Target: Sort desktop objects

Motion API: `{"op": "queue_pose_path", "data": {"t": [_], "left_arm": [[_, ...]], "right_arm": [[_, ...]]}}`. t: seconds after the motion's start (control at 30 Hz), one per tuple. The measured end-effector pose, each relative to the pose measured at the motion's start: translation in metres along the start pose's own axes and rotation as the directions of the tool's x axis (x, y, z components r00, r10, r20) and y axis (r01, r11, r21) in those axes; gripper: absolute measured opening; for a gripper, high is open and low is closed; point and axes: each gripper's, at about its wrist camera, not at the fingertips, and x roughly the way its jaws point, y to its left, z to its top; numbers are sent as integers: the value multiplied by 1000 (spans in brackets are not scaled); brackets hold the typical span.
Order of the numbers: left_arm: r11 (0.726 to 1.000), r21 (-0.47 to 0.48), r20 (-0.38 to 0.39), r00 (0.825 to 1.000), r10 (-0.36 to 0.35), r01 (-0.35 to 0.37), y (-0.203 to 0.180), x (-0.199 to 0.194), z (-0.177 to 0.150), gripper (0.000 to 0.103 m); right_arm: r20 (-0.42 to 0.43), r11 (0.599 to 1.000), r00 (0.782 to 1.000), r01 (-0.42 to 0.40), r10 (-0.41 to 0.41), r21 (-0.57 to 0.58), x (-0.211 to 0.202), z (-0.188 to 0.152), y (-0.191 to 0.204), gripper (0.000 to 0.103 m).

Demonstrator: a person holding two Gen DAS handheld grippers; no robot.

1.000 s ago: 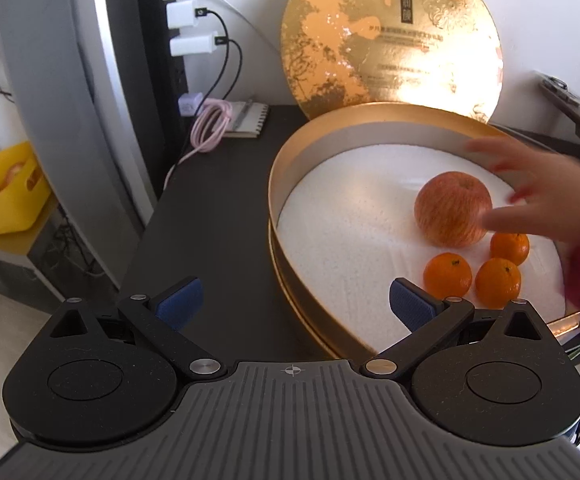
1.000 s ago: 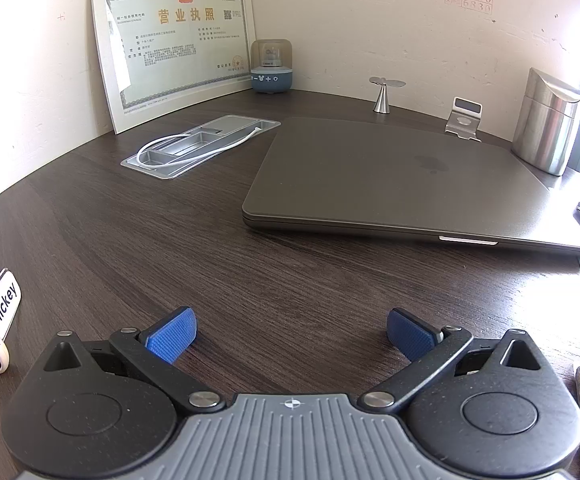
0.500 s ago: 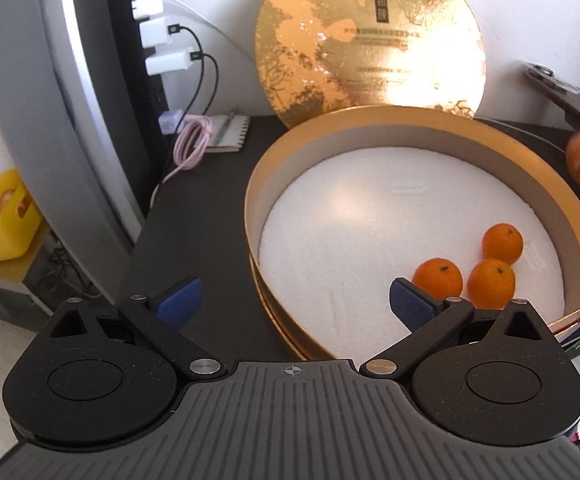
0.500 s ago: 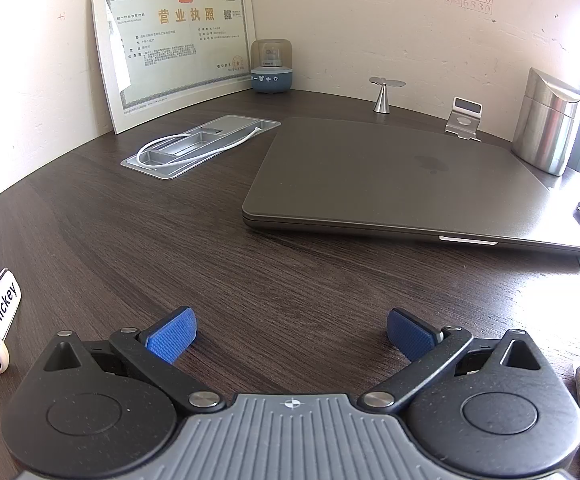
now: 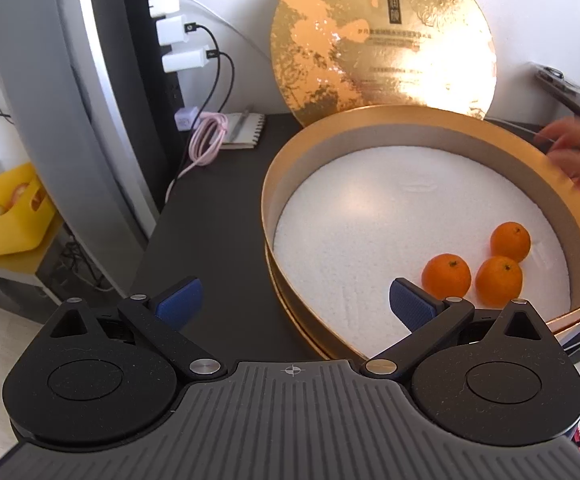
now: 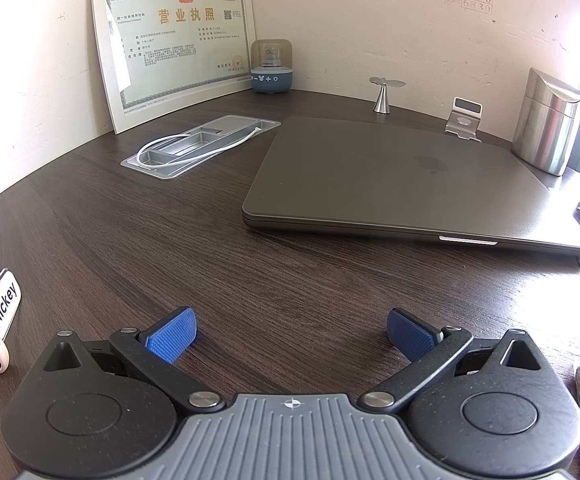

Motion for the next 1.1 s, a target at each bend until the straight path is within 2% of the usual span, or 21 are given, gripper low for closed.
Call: {"op": "queue_pose_path", "data": {"t": [0.6,1.1], "left_arm": [[999,-40,-4,1000,-13,13,20,-8,-12,102],[996,58,17,998,-64,63,-24,-8,2,102]], "right_arm": [[-1,1000,1000,0,0,-1,0,1,0,103],[-1,1000,1000,-1,1,-1,0,1,0,103]]}}
